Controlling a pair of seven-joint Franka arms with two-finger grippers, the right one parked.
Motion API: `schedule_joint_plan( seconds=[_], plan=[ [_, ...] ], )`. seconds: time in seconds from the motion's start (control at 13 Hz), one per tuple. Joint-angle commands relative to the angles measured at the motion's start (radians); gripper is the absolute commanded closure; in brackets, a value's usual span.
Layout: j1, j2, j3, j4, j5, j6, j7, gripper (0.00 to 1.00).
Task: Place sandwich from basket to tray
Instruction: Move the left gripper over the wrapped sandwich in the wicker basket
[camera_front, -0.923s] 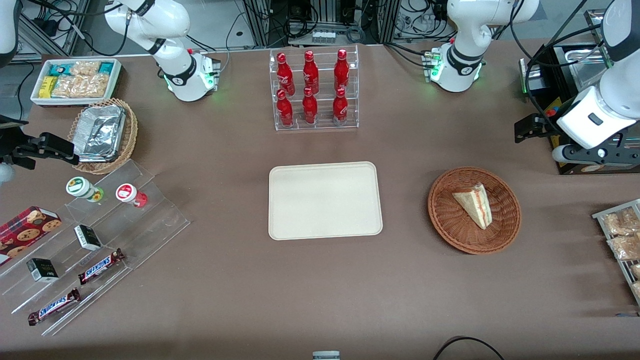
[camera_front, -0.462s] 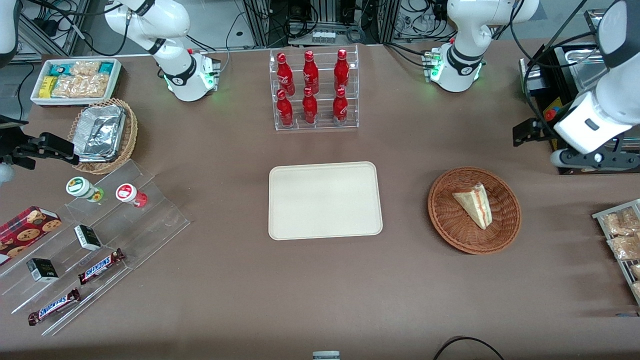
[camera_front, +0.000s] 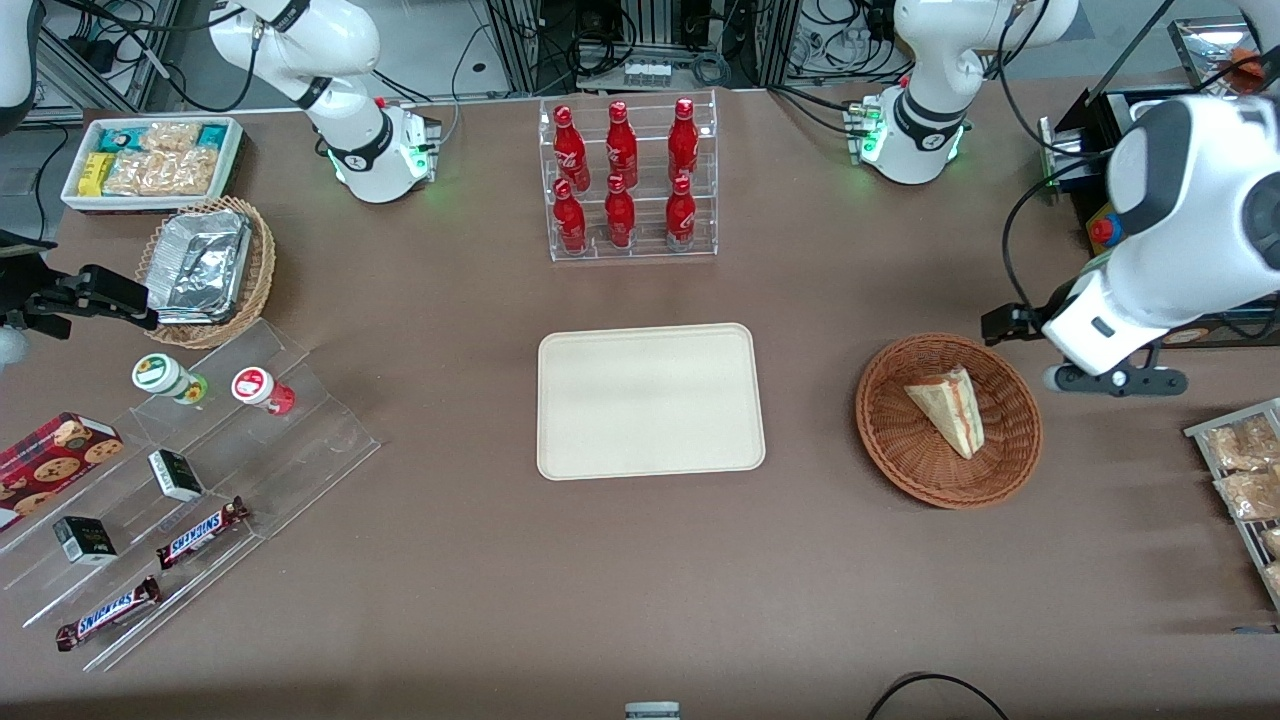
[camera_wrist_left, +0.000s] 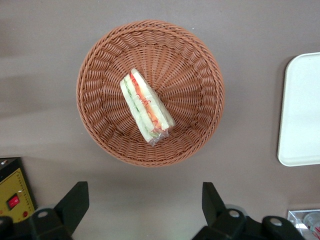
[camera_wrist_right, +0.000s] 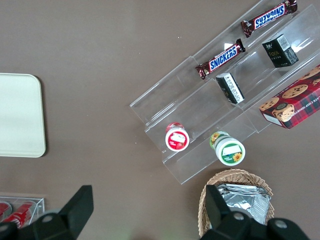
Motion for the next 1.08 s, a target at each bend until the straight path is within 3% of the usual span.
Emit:
schedule_joint_plan(
  seconds=[0.0,0.62,1.0],
  plan=[
    [0.001,-0.018,-0.006,-0.071,0.003,0.078,-0.027,0.00],
    [-0.004,-0.009,-0.006,-0.295,0.005,0.373,-0.165,0.00],
    [-0.005,0.032,-0.006,-0.342,0.005,0.471,-0.402,0.00]
  ],
)
